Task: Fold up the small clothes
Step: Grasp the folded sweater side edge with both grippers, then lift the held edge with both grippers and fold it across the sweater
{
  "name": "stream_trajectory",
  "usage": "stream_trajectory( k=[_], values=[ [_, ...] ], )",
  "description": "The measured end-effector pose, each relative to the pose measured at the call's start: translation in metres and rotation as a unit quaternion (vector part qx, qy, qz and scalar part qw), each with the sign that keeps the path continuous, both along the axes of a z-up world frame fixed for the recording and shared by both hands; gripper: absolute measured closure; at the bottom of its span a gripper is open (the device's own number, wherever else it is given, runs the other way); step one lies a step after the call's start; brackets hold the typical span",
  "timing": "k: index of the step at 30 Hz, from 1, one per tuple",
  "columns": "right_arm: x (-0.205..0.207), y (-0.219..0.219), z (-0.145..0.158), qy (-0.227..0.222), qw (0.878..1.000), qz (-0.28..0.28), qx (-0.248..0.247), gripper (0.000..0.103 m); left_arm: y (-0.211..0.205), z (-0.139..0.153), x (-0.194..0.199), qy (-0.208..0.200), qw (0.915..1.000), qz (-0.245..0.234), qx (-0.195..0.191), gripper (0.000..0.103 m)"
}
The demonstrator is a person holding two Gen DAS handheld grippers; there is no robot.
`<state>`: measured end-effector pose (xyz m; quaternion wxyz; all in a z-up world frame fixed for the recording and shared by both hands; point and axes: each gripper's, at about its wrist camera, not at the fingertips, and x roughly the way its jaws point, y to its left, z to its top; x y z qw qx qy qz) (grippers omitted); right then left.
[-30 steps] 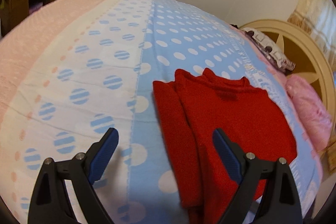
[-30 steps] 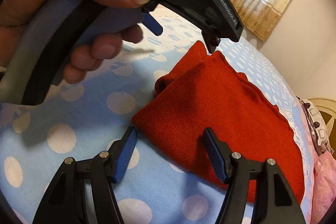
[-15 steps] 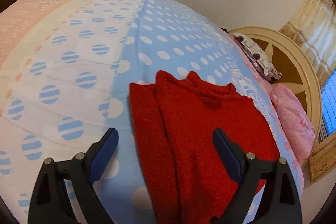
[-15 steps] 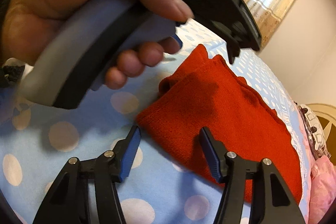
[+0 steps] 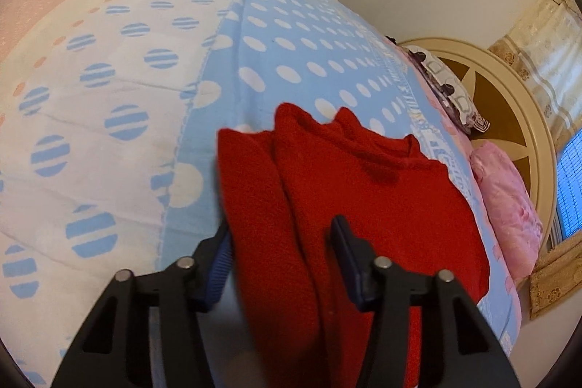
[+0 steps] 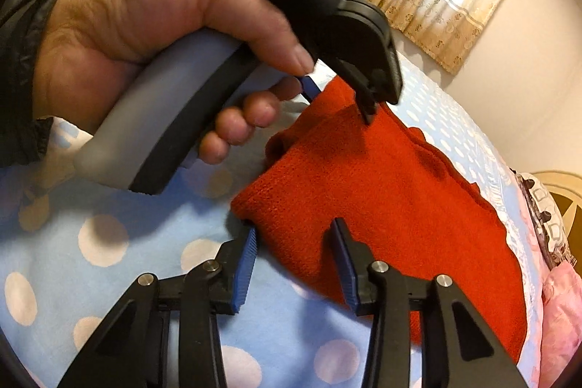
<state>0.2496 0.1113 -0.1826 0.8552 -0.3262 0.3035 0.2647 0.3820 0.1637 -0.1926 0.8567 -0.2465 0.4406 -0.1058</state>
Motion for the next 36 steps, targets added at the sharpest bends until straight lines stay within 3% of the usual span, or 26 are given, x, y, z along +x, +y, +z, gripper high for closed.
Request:
stream_trajectory(
  k=[2, 3, 5, 8, 12, 15, 27, 36],
  values=[
    [0.002, -0.001, 0.0, 0.004, 1.0, 0.004, 0.003, 0.072, 0.003, -0.001, 0.002, 0.0, 1.0, 0.001, -0.002, 0.061],
    [0.005, -0.003, 0.0, 0.006, 1.0, 0.008, 0.002, 0.087, 0.005, -0.002, 0.004, 0.003, 1.0, 0.0, -0.003, 0.065],
    [0.005, -0.004, 0.002, 0.006, 1.0, 0.006, 0.007, 0.091, 0.008, -0.004, 0.008, 0.006, 0.9999, -0.005, -0.014, 0.084],
    [0.007, -0.011, 0.006, 0.006, 1.0, -0.001, 0.025, 0.094, 0.014, -0.008, 0.01, 0.013, 0.9986, -0.004, -0.052, 0.088],
    [0.007, -0.021, 0.016, -0.004, 0.999, -0.006, 0.047, 0.094, 0.015, -0.006, 0.007, 0.004, 0.998, 0.002, -0.062, 0.09],
    [0.007, -0.028, 0.024, -0.013, 0.998, -0.011, 0.059, 0.094, 0.021, -0.003, 0.004, -0.002, 0.9953, 0.013, -0.096, 0.091],
    [0.006, -0.064, 0.053, -0.038, 0.992, -0.051, 0.113, 0.095, 0.007, 0.035, 0.009, -0.052, 0.9873, 0.006, -0.15, 0.091],
    [0.014, -0.104, 0.069, -0.046, 0.983, -0.088, 0.153, 0.095, -0.025, 0.066, 0.022, -0.081, 0.9838, -0.015, -0.159, 0.092]
  ],
)
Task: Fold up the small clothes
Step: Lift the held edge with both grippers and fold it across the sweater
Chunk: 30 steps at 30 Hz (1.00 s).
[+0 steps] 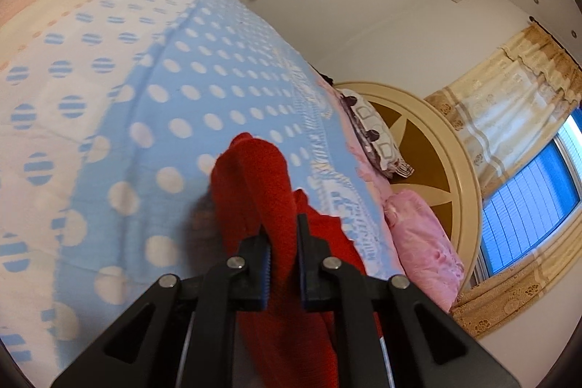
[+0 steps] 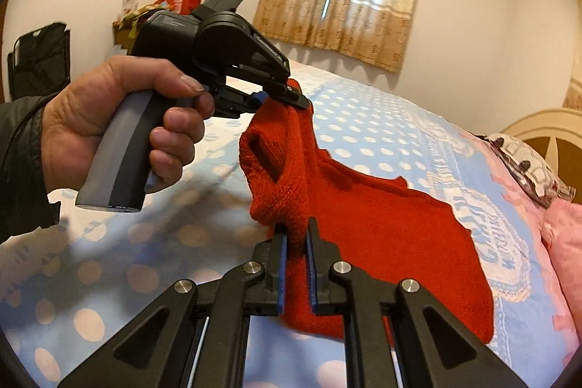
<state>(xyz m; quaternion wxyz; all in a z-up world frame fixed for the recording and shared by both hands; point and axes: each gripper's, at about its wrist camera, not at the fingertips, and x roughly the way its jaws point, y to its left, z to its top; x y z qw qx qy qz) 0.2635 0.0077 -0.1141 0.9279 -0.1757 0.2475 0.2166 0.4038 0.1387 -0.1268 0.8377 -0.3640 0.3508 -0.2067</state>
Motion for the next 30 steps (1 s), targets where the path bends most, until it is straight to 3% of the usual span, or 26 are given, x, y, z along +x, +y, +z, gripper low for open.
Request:
stream_trajectory(
  k=[19, 30],
  values=[
    [0.014, -0.089, 0.013, 0.031, 0.995, -0.075, 0.067, 0.096, -0.1, 0.029, 0.027, -0.026, 0.9973, -0.068, 0.006, 0.092],
    [0.03, -0.144, 0.007, 0.065, 0.985, -0.127, 0.099, 0.096, -0.16, 0.019, 0.05, -0.013, 0.9938, -0.106, 0.03, 0.092]
  ],
)
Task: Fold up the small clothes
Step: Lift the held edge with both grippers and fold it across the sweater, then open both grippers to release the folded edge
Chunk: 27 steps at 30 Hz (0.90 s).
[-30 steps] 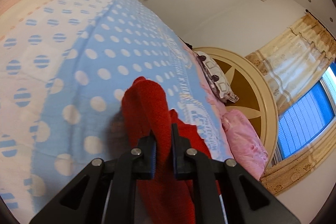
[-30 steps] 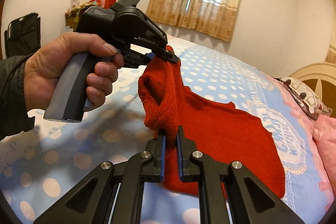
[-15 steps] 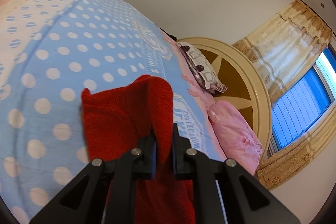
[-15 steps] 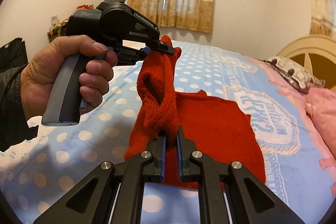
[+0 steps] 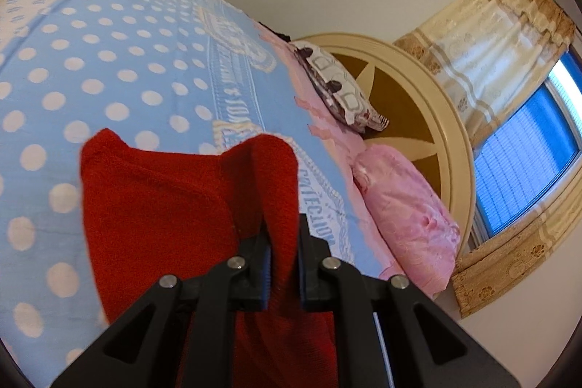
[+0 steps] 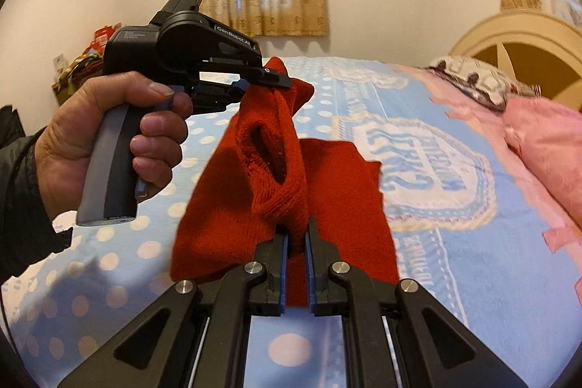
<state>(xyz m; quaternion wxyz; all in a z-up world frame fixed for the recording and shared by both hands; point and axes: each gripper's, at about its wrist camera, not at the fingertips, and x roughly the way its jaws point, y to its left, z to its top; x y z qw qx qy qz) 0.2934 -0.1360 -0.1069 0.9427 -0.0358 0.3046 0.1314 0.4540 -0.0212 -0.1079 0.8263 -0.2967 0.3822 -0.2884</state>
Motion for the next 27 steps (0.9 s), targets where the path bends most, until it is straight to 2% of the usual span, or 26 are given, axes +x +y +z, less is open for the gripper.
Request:
stream_trajectory(
  k=[2, 11, 15, 19, 22, 24, 26, 27],
  values=[
    [0.003, -0.01, -0.003, 0.011, 1.0, -0.008, 0.01, 0.096, -0.012, -0.005, 0.006, 0.007, 0.9999, -0.007, 0.002, 0.092],
    [0.019, -0.049, -0.027, 0.088, 0.992, -0.035, 0.078, 0.096, -0.062, -0.026, 0.009, 0.009, 0.9972, -0.035, 0.066, 0.092],
    [0.021, -0.063, -0.034, 0.108, 0.988, -0.044, 0.105, 0.096, -0.075, -0.024, 0.006, -0.003, 0.9953, -0.048, 0.084, 0.092],
    [0.023, -0.07, -0.038, 0.119, 0.984, -0.05, 0.125, 0.096, -0.083, -0.018, 0.002, -0.016, 0.9925, -0.051, 0.11, 0.086],
    [0.024, -0.08, -0.042, 0.13, 0.979, -0.058, 0.145, 0.096, -0.086, -0.003, -0.01, -0.044, 0.9896, -0.063, 0.122, 0.079],
    [0.026, -0.086, -0.045, 0.137, 0.976, -0.063, 0.159, 0.096, -0.079, 0.01, -0.028, -0.082, 0.9836, -0.061, 0.149, 0.067],
    [0.027, -0.089, -0.047, 0.14, 0.974, -0.067, 0.165, 0.096, -0.069, 0.016, -0.044, -0.11, 0.9761, -0.05, 0.181, 0.05],
    [0.027, -0.089, -0.047, 0.14, 0.974, -0.066, 0.166, 0.096, -0.06, 0.016, -0.058, -0.129, 0.9705, -0.043, 0.199, 0.048]
  ],
)
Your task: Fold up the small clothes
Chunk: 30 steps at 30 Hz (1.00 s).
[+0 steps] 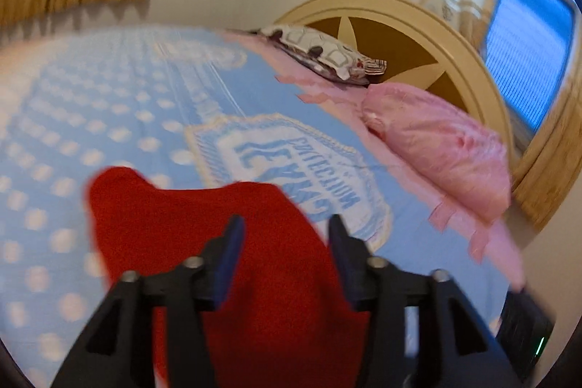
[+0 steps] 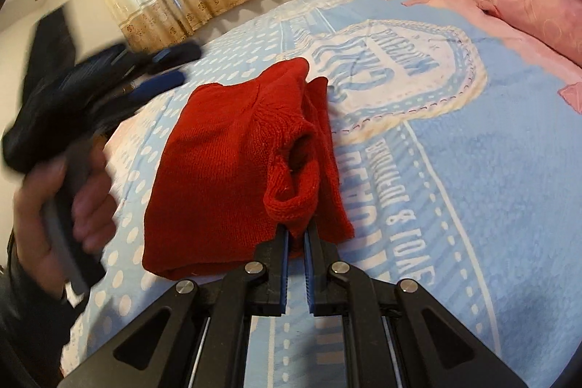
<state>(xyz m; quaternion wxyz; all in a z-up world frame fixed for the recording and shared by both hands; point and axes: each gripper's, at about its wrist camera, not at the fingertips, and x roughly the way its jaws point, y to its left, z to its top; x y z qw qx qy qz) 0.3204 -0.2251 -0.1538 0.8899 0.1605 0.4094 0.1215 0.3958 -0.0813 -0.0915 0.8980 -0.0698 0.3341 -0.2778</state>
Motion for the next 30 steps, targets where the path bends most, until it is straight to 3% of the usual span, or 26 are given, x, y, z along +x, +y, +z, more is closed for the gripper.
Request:
stream_trajectory(
  k=[3, 5, 7, 9, 13, 17, 20, 22, 24, 28, 30],
  values=[
    [-0.004, -0.004, 0.003, -0.011, 1.0, -0.013, 0.003, 0.091, 0.02, -0.009, -0.027, -0.027, 0.9984, 0.014, 0.047, 0.044],
    [-0.009, -0.008, 0.01, -0.02, 0.999, -0.031, -0.013, 0.076, 0.032, -0.019, -0.043, -0.031, 0.9969, 0.025, 0.067, 0.044],
    [-0.019, -0.012, 0.028, -0.06, 0.995, -0.063, -0.039, 0.055, 0.044, -0.033, -0.057, -0.029, 0.9958, 0.037, 0.078, 0.044],
    [-0.023, -0.005, 0.049, -0.094, 0.992, -0.06, -0.053, 0.055, 0.048, -0.041, -0.063, -0.029, 0.9957, 0.044, 0.077, 0.043],
    [-0.004, 0.035, 0.078, -0.12, 0.99, 0.033, -0.07, 0.055, 0.044, -0.058, -0.06, -0.003, 0.9965, 0.039, 0.074, 0.04],
    [0.043, 0.069, 0.069, -0.075, 0.99, 0.104, -0.062, 0.055, 0.045, -0.065, -0.065, -0.005, 0.9974, 0.038, 0.062, 0.031],
    [0.076, 0.078, 0.039, -0.022, 0.99, 0.079, -0.118, 0.055, 0.046, -0.072, -0.068, 0.0, 0.998, 0.033, 0.054, 0.027],
    [0.089, 0.061, 0.014, 0.025, 0.992, 0.051, -0.11, 0.058, 0.048, -0.073, -0.068, 0.002, 0.9985, 0.03, 0.046, 0.026],
    [0.084, 0.047, 0.01, 0.012, 0.994, 0.039, -0.105, 0.072, 0.05, -0.074, -0.071, 0.005, 0.9989, 0.026, 0.038, 0.026],
    [0.079, 0.04, 0.013, 0.009, 0.994, 0.043, -0.104, 0.072, 0.052, -0.078, -0.074, 0.009, 0.9988, 0.033, 0.036, 0.011],
    [0.084, 0.046, 0.017, 0.016, 0.992, 0.044, -0.117, 0.07, 0.055, -0.08, -0.072, 0.017, 0.9987, 0.037, 0.029, 0.01]
  ],
)
